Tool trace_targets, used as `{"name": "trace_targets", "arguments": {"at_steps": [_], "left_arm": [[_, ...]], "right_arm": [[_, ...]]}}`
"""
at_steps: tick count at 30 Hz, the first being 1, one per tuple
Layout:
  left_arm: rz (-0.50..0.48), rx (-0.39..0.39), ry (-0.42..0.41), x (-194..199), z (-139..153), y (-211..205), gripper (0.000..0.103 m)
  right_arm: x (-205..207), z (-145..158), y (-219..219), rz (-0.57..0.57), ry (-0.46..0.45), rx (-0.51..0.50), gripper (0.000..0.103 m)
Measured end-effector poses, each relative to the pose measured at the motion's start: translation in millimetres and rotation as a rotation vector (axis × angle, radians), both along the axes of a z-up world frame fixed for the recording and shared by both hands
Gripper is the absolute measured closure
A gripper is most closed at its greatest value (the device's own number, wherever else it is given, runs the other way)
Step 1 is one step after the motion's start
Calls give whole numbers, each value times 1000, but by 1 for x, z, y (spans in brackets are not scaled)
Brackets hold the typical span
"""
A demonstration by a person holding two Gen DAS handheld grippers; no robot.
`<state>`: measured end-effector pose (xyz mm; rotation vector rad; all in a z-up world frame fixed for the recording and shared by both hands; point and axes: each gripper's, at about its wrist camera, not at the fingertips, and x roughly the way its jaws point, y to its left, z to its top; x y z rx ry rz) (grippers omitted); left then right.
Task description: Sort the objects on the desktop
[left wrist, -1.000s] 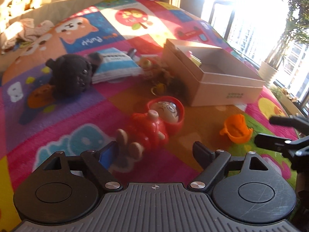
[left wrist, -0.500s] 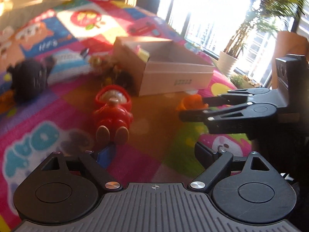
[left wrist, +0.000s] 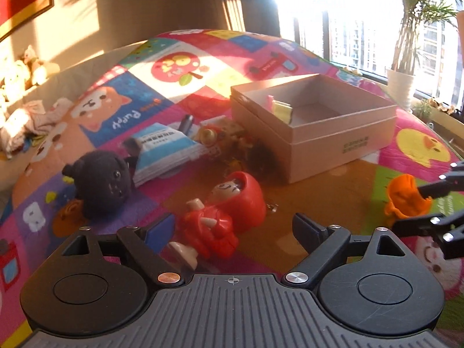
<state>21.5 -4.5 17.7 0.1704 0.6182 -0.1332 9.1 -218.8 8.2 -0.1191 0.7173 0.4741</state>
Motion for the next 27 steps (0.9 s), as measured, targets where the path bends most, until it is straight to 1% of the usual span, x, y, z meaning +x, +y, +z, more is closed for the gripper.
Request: {"name": "trace_targets", "arguments": {"at_steps": [3,4,6,9,11,13,15,17,20,22,24,26,27], "left_arm": [[19,-4,20,9,-4,8,10],[13,-22,34,10,-4,10,10],[-4,-74,52,7,-3,12,9],[-73,-161,84,-4,0,10,8],[-132,-213,110,-12,2,8,8],[-178,-237,111,-21,4,5,8],[-163,-234,85,-27,8,4,7],[-90,-223,53,-28,12,8,7],[29,-148,28,-16,12,9,7],[60,-131,35,-3,8,7,7],[59,-121,42,9,2,4,10],[66,-70,37,19,-6,-3,20],[72,-46,39,23,-9,-6,23]], "right_arm": [[-1,0,1,-2,-11,-2,49],[-1,-1,1,-5,-16,-3,49],[-1,-3,1,-10,-31,-13,44],[-1,-4,2,-6,-39,-13,36],[-1,-4,2,-9,-40,-10,27],[1,-4,1,-12,-32,-5,26],[1,-5,1,-16,-29,-2,24],[1,-5,1,-17,-29,-1,23],[1,-5,1,-17,-29,-1,22],[1,-5,1,-19,-31,1,22],[0,-5,1,-26,-37,-1,22],[-1,-5,3,-29,-44,-10,22],[-2,-5,4,-27,-49,-17,23]]}}
